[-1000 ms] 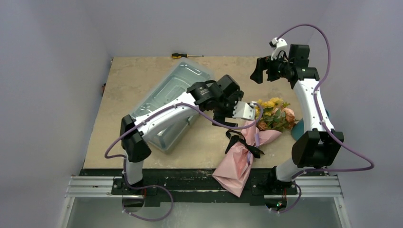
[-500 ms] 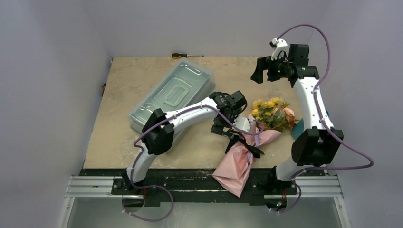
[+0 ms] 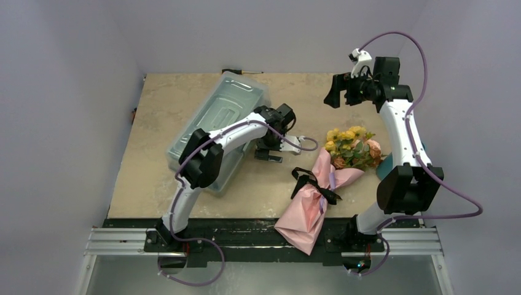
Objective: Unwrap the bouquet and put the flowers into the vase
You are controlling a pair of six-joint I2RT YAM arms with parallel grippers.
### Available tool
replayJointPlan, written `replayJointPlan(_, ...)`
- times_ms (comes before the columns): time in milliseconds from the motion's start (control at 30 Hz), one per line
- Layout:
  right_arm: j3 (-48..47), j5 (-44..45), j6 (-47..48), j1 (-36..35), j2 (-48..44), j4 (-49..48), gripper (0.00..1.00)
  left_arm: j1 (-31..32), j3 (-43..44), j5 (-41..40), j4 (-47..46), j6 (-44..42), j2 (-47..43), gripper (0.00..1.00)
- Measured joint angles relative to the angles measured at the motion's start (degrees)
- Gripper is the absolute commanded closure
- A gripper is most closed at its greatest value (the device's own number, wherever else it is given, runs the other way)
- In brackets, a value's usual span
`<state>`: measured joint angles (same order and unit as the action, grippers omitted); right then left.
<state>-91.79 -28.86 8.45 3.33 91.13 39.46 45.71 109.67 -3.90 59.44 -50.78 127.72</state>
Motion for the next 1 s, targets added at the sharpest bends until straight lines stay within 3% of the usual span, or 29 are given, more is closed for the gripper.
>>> replayJointPlan(300, -0.5, -0.8, -0.1, 0.0, 0.5, 0.0, 0.02, -5.6, -7.6, 0.2, -0.2, -3.0, -3.8, 0.0)
replayJointPlan(767, -1.6, -2.3, -0.4, 0.0, 2.3, 0.6, 0.02, -20.2, -26.0, -3.7, -0.5, -7.6, -16.9, 0.0)
replayJointPlan(1000, -1.6, -2.5, 1.0, 0.0, 2.3, 2.3, 0.02, -28.5, -30.3, -4.9, -0.9, -10.4, -20.2, 0.0)
